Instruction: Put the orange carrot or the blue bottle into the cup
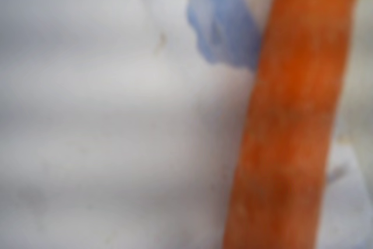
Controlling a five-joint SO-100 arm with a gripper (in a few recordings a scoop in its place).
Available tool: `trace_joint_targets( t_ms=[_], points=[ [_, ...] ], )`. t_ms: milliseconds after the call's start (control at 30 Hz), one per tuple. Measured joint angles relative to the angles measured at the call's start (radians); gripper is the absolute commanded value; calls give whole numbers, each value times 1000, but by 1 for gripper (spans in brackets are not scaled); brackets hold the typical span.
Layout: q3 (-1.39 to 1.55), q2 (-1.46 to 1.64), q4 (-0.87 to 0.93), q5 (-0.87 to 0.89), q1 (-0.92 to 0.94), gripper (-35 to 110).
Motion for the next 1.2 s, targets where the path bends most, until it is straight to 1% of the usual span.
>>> trace_joint_targets(
  t_ms=[267, 633, 1200],
  points=[
    [0, 0, 0, 12, -67, 36],
    [0, 0, 0, 12, -8, 36],
    [0, 0, 0, 12, -14, 36]
  ],
)
